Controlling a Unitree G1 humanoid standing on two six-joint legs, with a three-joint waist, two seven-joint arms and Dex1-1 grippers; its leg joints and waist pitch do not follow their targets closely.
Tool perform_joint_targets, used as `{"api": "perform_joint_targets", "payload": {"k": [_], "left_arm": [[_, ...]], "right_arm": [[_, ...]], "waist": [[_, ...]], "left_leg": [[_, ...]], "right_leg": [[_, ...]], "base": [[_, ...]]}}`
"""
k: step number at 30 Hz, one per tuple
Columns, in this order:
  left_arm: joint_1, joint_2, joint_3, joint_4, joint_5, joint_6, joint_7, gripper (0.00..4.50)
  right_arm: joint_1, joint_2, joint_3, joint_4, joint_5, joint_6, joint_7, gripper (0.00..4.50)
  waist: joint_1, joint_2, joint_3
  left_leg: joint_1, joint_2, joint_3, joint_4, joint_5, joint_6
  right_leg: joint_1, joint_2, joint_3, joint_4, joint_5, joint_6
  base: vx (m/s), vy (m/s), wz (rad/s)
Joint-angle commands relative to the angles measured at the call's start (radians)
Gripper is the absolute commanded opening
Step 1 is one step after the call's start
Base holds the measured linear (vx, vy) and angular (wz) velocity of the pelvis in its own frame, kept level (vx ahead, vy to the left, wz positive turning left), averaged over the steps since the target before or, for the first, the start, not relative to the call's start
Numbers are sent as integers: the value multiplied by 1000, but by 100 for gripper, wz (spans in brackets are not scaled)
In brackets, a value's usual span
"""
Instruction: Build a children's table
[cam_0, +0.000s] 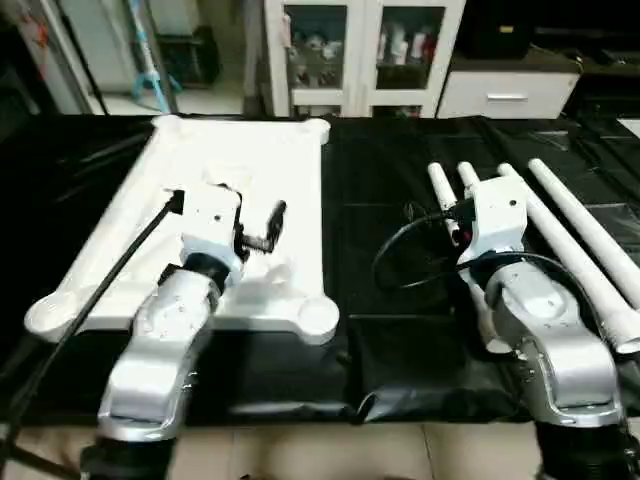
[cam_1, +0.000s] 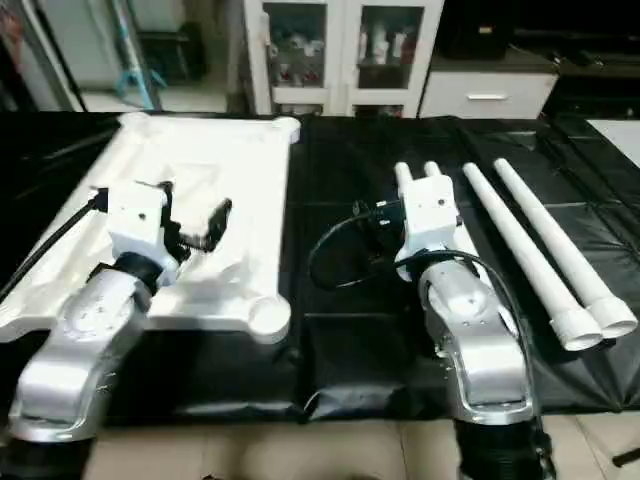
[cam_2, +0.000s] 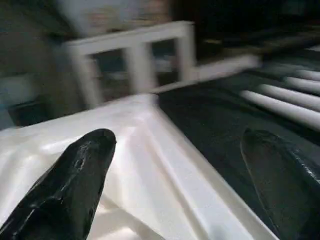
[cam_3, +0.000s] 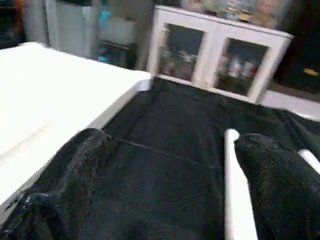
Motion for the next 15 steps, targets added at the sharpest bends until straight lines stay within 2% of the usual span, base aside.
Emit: {"api": "perform_joint_targets", "payload": {"k": [1, 4, 5, 6, 7, 8, 9, 10, 11, 13, 15], "left_arm": [[-14, 39, -17, 15, -60, 12, -136, 450], [-30, 97, -29, 31, -98, 38, -244, 450], [-33, 108, -32, 34, -103, 45, -262, 450], [-41, 173, -59, 40, -126, 78, -363, 450], [-41, 173, -59, 40, -126, 78, -363, 450], [-60, 250, -99, 62, -139, 105, -486, 450], [-67, 277, -116, 73, -138, 109, -529, 450], [-87, 335, -158, 109, -130, 108, -624, 450], [-95, 351, -172, 124, -125, 104, -652, 450], [-110, 374, -198, 158, -108, 88, -697, 450], [-126, 383, -213, 202, -93, 54, -731, 432]], "right_arm": [[-21, -39, -21, -7, 52, -16, 93, 449], [-25, -92, -27, -10, 89, -20, 184, 449], [-25, -101, -27, -10, 96, -19, 200, 449], [-19, -153, -23, -19, 129, -8, 286, 449], [-19, -153, -23, -19, 129, -8, 286, 449], [-9, -219, -13, -27, 162, 4, 390, 449], [-5, -242, -7, -30, 172, 5, 426, 449], [5, -298, 12, -38, 189, 6, 508, 449], [9, -316, 20, -40, 194, 5, 533, 449], [16, -343, 36, -45, 200, 6, 572, 449], [23, -367, 54, -55, 208, 6, 608, 450]], "waist": [[-4, 3, -36], [-3, 3, -39], [-3, 7, -41], [-3, 5, -42], [-3, 4, -42], [1, 0, -42], [2, 3, -44], [0, -2, -41], [1, 2, -44], [1, 1, -47], [1, 1, -48]], "left_leg": [[13, 55, -16, -105, -338, -31], [-3, 56, -12, -106, -275, -17], [-2, 55, -12, -105, -273, -12], [-3, 57, -12, -104, -265, -8], [-3, 55, -12, -104, -263, -3], [-2, 52, -11, -102, -256, 14], [-3, 54, -11, -102, -245, 16], [-5, 54, -8, -103, -240, 24], [-4, 56, -6, -100, -212, 37], [-9, 61, -5, -101, -160, 42], [-8, 62, -3, -99, -128, 51]], "right_leg": [[22, -58, 33, -90, -324, -155], [28, -62, 37, -85, -275, -162], [29, -62, 37, -84, -273, -165], [29, -62, 37, -83, -264, -170], [31, -61, 37, -83, -265, -171], [30, -60, 38, -84, -283, -170], [31, -61, 38, -81, -276, -174], [29, -59, 39, -85, -279, -174], [29, -61, 39, -82, -251, -187], [35, -64, 37, -78, -199, -212], [36, -63, 35, -76, -144, -238]], "base": [[0, 0, 0], [0, 0, 0], [0, 0, 0], [0, 0, 0], [0, 0, 0], [0, 0, 0], [0, 0, 0], [0, 0, 0], [0, 0, 0], [0, 0, 0], [0, 0, 0]]}}
